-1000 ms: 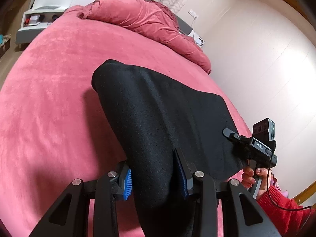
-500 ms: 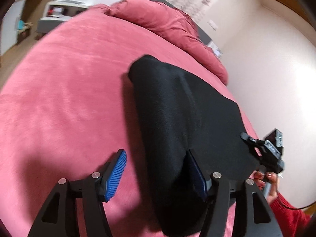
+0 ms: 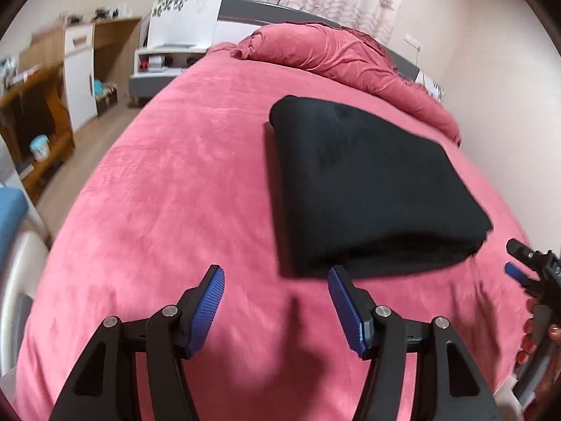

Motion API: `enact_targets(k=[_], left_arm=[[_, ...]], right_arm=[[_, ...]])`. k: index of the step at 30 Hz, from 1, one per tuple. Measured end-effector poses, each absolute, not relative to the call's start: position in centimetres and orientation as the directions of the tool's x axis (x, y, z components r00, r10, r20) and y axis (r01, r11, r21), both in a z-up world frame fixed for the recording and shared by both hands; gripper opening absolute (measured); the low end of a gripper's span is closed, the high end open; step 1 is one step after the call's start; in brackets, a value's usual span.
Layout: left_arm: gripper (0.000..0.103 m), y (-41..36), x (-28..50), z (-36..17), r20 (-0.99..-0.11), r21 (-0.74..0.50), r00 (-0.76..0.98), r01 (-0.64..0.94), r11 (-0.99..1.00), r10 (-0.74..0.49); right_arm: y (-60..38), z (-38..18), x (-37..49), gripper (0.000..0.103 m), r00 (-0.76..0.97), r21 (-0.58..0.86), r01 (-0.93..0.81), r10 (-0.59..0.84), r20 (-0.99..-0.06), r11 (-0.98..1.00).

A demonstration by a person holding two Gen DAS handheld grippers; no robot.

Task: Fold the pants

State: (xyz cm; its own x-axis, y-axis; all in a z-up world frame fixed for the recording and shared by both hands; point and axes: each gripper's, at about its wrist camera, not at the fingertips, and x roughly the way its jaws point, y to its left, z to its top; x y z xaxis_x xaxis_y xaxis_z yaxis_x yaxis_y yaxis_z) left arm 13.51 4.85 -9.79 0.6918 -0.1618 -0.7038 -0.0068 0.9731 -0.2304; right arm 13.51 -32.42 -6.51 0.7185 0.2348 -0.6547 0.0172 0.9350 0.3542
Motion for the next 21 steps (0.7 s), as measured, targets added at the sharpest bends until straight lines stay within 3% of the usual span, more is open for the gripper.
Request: enact_targets(k=[6,13,21], left_arm=[[0.063,1.5,10.1,-9.1,-0.723,-0.144,0.682,0.006,0.99,-0.109],[0.063,0.3,5.6,-7.2,-0.711,-0.159,0.695,-0.009,0.987,-0.108],[0.063,-0.2,2.2,-4.7,-0.665,-0.127,0.742,0.002,0.992,-0.087]], right_arm=[[-29.1,-5.8,9.1,0.103,0.732,0.263,-0.022,0.194,-0.653,0.965],[-25.5,-3.7,4.6,0.103,0.775,0.151,-0.048,0.132,-0.618,0.987],[-24.3,-4.5,2.8,0.103,0.741,0.153,-0.027,0.122,-0.66,0.988]])
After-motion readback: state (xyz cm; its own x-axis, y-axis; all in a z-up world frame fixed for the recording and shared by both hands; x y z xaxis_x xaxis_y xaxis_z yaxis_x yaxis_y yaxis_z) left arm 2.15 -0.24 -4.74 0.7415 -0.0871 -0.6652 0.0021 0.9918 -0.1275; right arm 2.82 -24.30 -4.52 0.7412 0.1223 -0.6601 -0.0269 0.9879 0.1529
